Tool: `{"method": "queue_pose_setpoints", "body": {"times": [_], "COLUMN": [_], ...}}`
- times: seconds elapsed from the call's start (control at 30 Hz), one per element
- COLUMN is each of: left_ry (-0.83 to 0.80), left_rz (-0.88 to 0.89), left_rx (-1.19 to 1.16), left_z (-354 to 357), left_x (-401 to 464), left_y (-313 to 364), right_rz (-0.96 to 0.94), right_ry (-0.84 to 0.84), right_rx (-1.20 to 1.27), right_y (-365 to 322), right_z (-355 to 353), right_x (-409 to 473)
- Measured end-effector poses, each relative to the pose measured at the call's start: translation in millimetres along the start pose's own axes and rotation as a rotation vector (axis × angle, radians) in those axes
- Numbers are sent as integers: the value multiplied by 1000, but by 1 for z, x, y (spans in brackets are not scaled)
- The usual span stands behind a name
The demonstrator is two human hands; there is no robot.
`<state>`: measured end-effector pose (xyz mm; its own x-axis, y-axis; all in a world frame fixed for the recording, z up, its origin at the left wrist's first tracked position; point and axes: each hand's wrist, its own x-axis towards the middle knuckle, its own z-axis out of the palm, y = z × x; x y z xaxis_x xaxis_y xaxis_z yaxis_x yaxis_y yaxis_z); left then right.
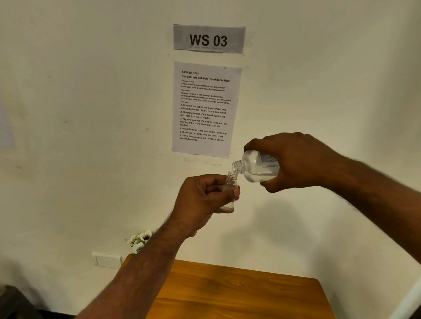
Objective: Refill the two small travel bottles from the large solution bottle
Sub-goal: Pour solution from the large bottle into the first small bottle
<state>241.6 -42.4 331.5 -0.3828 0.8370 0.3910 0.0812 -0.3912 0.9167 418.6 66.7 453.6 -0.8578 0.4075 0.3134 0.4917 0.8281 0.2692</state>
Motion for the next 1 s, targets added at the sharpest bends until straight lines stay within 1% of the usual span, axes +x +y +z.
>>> {"method": "queue_pose_setpoints", "body": {"times": [1.0], "left_ry": [-2], "left_rz": [1], "left_rx": [-2], "left_z": [3], "left_x": [-1], "left_y": [0], "right_rz": [-1], "right_ry": [1], "right_rx": [-2], "right_y": [2], "right_z": [3], "right_x": [0]}}
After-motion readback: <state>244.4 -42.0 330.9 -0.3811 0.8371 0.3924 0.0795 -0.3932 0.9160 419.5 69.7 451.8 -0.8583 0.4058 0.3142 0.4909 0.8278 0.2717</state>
